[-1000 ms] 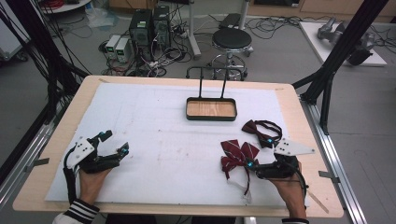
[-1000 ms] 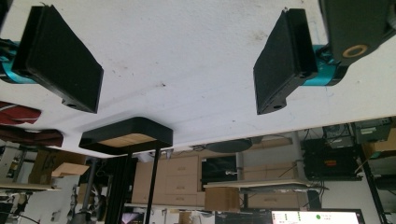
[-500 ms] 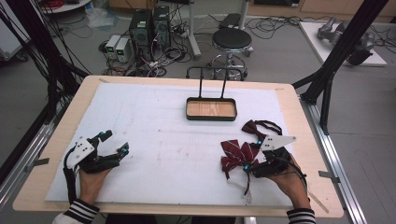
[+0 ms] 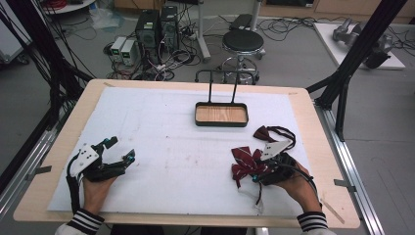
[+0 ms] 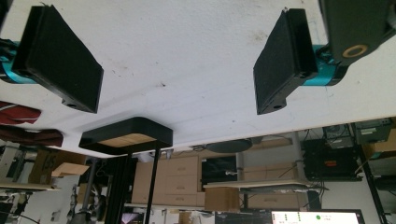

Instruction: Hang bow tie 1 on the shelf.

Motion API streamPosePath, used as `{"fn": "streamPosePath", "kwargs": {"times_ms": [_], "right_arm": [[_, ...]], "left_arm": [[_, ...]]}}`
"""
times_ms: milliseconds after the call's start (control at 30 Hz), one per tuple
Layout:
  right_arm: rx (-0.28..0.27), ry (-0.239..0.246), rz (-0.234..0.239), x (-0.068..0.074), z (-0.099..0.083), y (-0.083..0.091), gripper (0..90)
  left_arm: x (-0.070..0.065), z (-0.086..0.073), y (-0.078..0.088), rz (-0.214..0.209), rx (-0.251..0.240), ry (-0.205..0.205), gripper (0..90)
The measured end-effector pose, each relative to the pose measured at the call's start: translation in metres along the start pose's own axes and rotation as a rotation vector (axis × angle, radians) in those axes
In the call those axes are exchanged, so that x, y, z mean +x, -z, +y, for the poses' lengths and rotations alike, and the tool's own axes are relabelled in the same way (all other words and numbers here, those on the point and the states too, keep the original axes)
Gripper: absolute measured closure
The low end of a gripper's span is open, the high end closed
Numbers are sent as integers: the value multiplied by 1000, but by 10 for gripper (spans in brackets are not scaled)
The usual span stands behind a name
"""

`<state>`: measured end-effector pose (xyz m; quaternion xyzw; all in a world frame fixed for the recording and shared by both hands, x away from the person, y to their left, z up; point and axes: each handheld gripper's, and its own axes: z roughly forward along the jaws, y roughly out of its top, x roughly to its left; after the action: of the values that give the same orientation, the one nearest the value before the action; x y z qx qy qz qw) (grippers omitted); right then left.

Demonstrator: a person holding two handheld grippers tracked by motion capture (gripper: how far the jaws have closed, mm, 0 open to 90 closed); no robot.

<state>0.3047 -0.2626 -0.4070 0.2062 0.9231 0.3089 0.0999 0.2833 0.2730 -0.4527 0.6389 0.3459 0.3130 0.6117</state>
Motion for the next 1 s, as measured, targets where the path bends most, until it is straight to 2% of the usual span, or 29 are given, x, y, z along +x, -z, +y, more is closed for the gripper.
{"fn": "streamPosePath", "kwargs": {"times_ms": [200, 300, 333, 533, 633, 800, 933, 1000], "right_arm": [[47, 13, -3, -1, -1, -4, 513], [81, -2, -3, -1, 0, -5, 542], [83, 14, -12, -2, 0, -6, 543], [122, 19, 3, -4, 4, -10, 592], [158, 30, 12, -4, 6, -13, 617], [201, 47, -3, -3, 8, -16, 725], [211, 35, -15, -2, 8, -16, 764], [217, 51, -25, 0, 9, -16, 766]], "left_arm": [[0, 0, 0, 1, 0, 2, 163], [0, 0, 0, 1, 1, 2, 163], [0, 0, 0, 1, 0, 2, 163], [0, 0, 0, 1, 1, 2, 163], [0, 0, 0, 3, 1, 2, 163], [0, 0, 0, 4, 3, 2, 163], [0, 0, 0, 4, 4, 2, 163], [0, 0, 0, 3, 4, 1, 163]]}}
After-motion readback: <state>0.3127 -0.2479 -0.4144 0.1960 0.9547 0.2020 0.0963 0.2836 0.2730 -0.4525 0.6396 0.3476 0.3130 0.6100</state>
